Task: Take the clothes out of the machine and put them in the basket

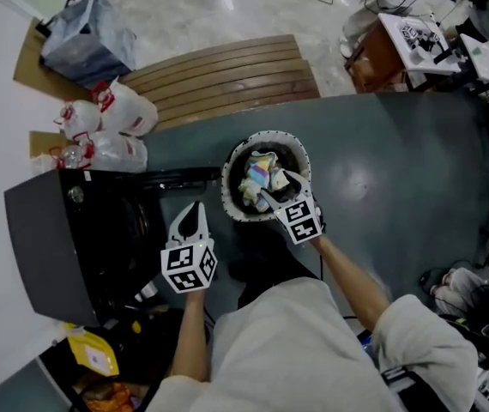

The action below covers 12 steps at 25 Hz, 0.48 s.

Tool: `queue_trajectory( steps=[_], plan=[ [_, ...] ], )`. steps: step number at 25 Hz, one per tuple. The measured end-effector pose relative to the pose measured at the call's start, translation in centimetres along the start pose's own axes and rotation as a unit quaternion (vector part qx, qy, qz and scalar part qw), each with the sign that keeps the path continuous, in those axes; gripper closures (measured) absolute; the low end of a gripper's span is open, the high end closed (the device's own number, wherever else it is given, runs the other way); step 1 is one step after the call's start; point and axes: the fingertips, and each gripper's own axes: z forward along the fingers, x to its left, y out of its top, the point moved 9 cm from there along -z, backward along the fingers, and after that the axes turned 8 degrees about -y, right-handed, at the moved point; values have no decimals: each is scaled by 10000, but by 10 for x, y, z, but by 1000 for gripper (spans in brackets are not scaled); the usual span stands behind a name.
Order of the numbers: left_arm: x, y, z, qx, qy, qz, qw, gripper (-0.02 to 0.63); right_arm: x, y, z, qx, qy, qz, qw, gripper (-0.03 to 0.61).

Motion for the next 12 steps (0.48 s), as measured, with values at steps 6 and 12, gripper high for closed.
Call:
queue_trajectory(
  steps=[6, 12],
  plan=[
    [-5, 1, -9, -124, 18, -45, 9999, 595, 11, 0, -16, -1, 29, -108, 9999, 304],
    [2, 2, -28, -292, 176, -105, 9994, 595, 22, 14, -30, -111, 31, -217, 9997, 491]
  ],
)
